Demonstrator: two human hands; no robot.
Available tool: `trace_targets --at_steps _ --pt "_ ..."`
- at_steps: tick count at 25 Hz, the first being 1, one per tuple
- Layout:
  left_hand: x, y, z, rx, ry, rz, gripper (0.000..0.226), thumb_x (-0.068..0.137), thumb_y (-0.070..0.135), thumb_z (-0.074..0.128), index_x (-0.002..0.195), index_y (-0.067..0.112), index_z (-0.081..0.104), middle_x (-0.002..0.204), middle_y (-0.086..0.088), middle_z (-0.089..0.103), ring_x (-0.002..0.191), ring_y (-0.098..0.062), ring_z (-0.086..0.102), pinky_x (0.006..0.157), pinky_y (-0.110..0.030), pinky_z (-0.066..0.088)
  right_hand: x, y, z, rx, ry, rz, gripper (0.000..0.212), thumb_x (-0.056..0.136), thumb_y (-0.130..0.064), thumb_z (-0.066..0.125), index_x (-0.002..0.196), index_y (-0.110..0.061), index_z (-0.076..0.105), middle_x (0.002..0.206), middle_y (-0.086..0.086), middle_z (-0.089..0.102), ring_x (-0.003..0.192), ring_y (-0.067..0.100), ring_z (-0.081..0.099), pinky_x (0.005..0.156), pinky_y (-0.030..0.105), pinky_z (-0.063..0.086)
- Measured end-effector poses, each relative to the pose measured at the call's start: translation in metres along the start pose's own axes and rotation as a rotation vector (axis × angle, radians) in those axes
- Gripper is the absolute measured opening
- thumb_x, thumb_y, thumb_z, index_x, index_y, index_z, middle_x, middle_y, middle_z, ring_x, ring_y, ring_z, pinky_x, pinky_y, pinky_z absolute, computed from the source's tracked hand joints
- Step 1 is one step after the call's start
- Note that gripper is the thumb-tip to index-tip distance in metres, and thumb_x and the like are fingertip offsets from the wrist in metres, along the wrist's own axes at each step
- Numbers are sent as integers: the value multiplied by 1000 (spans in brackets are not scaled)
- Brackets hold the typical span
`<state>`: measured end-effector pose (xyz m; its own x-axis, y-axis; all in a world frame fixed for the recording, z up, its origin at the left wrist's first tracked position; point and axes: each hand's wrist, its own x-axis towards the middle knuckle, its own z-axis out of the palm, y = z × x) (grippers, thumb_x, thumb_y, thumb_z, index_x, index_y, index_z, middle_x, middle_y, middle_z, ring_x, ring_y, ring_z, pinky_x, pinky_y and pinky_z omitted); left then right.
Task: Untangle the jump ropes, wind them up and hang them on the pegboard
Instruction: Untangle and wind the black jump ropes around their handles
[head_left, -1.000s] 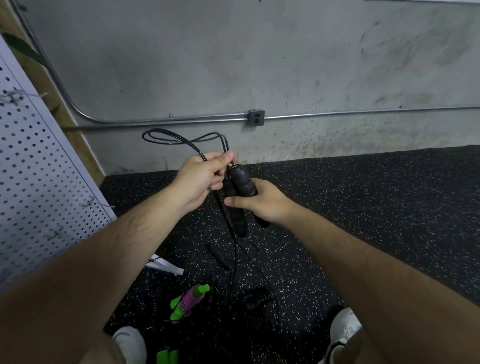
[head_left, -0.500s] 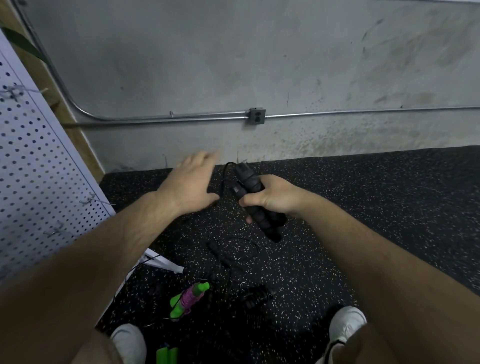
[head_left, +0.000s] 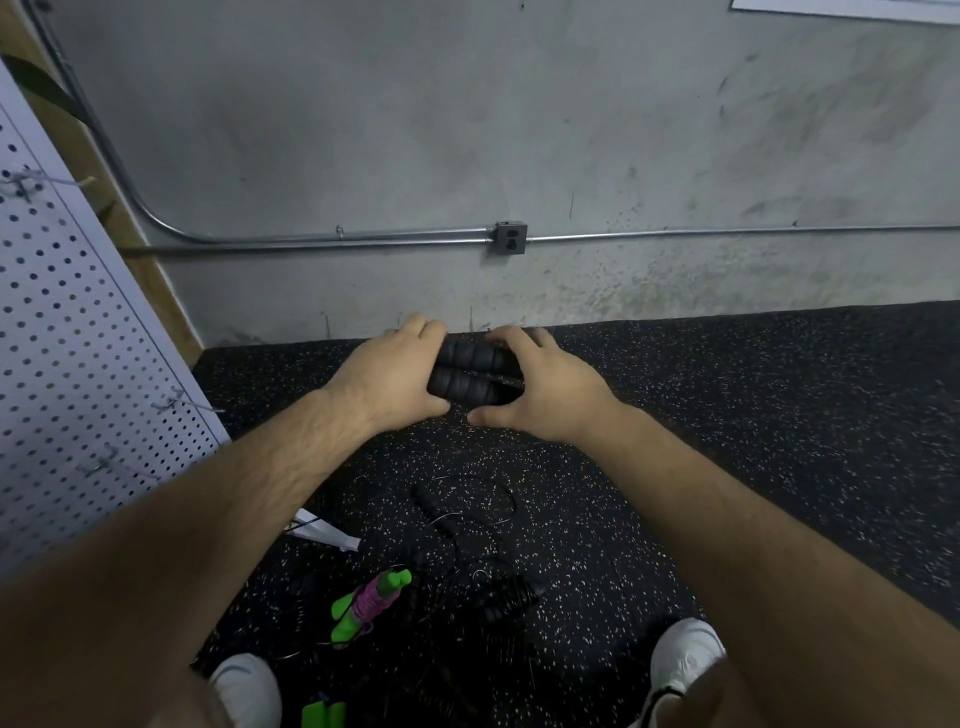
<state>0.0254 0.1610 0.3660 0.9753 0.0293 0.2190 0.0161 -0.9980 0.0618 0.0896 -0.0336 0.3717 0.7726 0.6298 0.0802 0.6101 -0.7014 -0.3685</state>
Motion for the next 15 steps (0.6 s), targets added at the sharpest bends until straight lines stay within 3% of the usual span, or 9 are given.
trace_targets --at_steps 4,9,12,15 --pt "-1 0 -1 -68 18 -13 55 80 38 73 124 17 47 113 1 49 88 -16 55 70 -30 43 1 -3 6 189 84 44 85 70 -41 88 135 -21 38 122 2 32 90 17 58 85 30 53" --pt "-8 -7 0 -147 9 104 64 79 35 66 137 18 44 121 3 49 115 -15 43 93 -40 50 -1 -7 9 280 151 -3 72 69 -32 88 124 -15 46 120 0 33 88 8 53 85 23 49" --pt "-15 -8 0 -115 69 208 82 82 58 51 152 19 32 131 3 49 118 -14 42 94 -38 50 -2 -12 8 280 193 -68 67 71 -28 87 124 -13 48 121 0 35 89 9 53 88 23 50" --pt "-16 -15 -5 -14 127 234 93 86 79 34 158 22 25 130 2 53 118 -18 49 85 -38 53 -2 -15 6 340 233 -114 70 72 -31 88 127 -16 48 122 -4 38 98 3 50 88 10 42"
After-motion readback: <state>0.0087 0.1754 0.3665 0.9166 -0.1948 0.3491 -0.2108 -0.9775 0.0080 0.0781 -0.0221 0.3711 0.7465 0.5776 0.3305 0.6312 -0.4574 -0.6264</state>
